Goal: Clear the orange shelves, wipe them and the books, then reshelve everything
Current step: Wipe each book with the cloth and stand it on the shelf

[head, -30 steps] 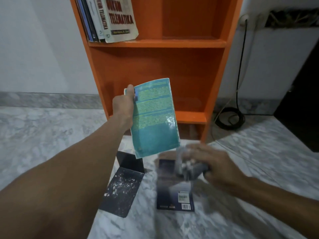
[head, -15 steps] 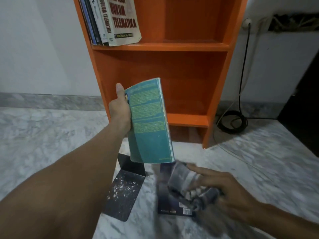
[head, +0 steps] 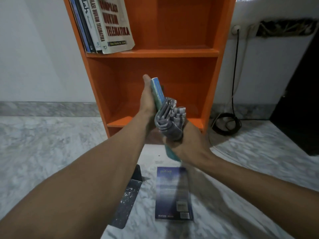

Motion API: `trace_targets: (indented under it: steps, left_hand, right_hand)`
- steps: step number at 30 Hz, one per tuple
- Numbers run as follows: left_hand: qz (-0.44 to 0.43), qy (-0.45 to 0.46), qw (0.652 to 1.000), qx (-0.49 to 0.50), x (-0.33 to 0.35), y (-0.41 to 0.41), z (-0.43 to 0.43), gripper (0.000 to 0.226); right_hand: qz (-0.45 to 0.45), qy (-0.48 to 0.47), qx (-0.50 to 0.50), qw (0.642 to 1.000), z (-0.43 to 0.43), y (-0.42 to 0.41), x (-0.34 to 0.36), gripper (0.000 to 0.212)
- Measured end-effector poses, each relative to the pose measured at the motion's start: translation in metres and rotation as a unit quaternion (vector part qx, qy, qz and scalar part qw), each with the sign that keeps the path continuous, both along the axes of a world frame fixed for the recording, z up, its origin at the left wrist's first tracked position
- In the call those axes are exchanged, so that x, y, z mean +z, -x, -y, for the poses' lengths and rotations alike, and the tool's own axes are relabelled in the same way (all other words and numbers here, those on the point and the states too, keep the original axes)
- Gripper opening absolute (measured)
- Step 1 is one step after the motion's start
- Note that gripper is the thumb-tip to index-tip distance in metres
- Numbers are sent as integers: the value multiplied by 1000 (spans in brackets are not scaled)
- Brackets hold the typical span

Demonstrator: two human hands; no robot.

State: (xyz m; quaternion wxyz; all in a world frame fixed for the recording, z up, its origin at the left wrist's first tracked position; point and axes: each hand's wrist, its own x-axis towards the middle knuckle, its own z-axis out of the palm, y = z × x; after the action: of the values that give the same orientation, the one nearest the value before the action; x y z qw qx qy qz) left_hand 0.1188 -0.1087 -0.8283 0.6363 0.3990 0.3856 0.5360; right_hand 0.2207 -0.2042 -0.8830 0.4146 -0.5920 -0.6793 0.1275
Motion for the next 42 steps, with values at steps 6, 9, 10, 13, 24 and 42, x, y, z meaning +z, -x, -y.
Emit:
trace_targets:
  steps: [6,9,10,13,24,42]
  left_hand:
    - [-100,-20,995,-20,17,-14,-1,70]
    - [-135,10,989,52,8,-8,-8,42]
    - [-112,18,993,43,6,-2,-9,37]
    - [-45,14,999,-3,6,21,-7,39]
    - [-45,42,984,-168,-2,39,1,62]
    - [-27,27,983,-178,-12,56,-1,62]
  right_hand:
    - [84,-113,-88,986,-17,-19,4,27]
    - [92,-142,30,985,6,-18,-14,36]
    - [106,-115,84,984,15,-22,-26,41]
    - [282,40,209,935,39,-38,-49,43]
    - [227,-111,11,967,-32,-12,59,78]
    - [294,-51,51,953,-11,1,21,79]
